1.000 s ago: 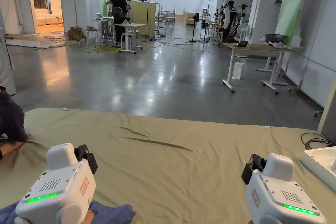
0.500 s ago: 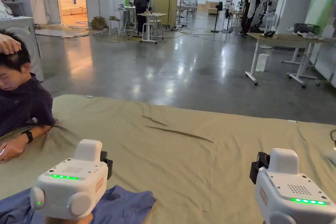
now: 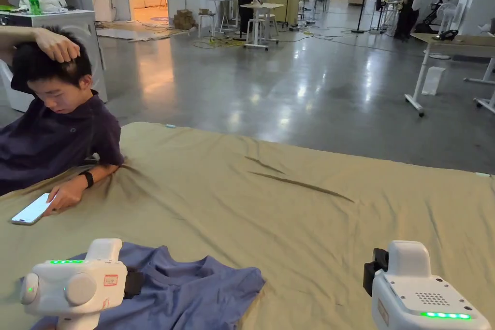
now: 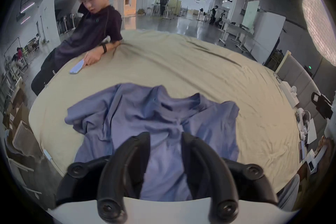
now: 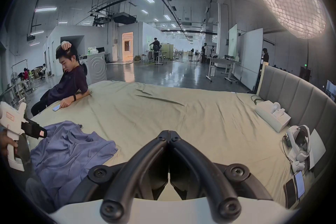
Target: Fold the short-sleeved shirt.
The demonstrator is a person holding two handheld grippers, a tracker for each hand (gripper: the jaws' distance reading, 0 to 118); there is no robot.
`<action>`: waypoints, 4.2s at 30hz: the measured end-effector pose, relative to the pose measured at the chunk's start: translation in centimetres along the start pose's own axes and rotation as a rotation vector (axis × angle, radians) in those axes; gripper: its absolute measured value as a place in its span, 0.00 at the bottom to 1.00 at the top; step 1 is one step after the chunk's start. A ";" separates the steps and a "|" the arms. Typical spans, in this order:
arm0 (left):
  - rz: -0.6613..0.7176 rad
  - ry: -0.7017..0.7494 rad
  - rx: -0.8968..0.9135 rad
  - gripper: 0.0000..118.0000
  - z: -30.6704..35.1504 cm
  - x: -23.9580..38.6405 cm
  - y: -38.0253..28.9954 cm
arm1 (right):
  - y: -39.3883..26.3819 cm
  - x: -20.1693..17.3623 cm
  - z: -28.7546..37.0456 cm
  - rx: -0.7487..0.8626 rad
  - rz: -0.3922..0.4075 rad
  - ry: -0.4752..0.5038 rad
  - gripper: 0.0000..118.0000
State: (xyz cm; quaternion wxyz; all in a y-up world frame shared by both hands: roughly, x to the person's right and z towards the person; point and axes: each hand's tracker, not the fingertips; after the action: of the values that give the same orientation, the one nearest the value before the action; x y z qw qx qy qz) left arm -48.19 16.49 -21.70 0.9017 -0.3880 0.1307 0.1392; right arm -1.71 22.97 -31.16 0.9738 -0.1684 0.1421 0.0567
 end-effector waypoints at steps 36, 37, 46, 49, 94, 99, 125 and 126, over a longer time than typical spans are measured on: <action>-0.206 0.083 -0.257 0.02 -7.1 1.3 -7.5 | -3.9 1.0 -0.7 -0.128 -0.005 -0.031 0.00; -0.159 0.065 -0.228 0.02 -6.7 1.0 -7.2 | -3.9 0.9 -0.5 -0.126 -0.006 -0.030 0.00; -0.064 -0.055 0.032 0.02 -0.5 1.8 -2.2 | -2.8 1.7 1.2 -0.046 -0.005 -0.016 0.00; -0.061 -0.086 0.111 0.02 1.9 3.5 0.1 | -2.2 2.4 1.9 -0.011 -0.017 -0.025 0.00; -0.521 -0.607 -0.009 0.14 -1.0 42.5 -1.0 | -0.7 18.4 10.5 0.079 -0.136 -0.336 0.00; -0.399 -0.616 0.102 0.31 1.3 38.2 1.1 | 0.3 17.6 10.3 0.100 -0.180 -0.279 0.00; -0.161 -0.177 0.578 0.00 8.5 18.5 -1.2 | 1.9 8.8 8.5 0.230 -0.053 -0.177 0.00; -0.160 -0.170 0.573 0.00 8.7 18.5 -1.1 | 1.9 8.6 8.4 0.235 -0.056 -0.183 0.00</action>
State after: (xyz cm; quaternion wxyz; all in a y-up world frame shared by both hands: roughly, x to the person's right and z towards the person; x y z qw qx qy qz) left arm -29.55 24.91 -21.54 0.9901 -0.1142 0.0580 0.0571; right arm 8.32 28.23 -26.67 0.9969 -0.0511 0.0537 0.0273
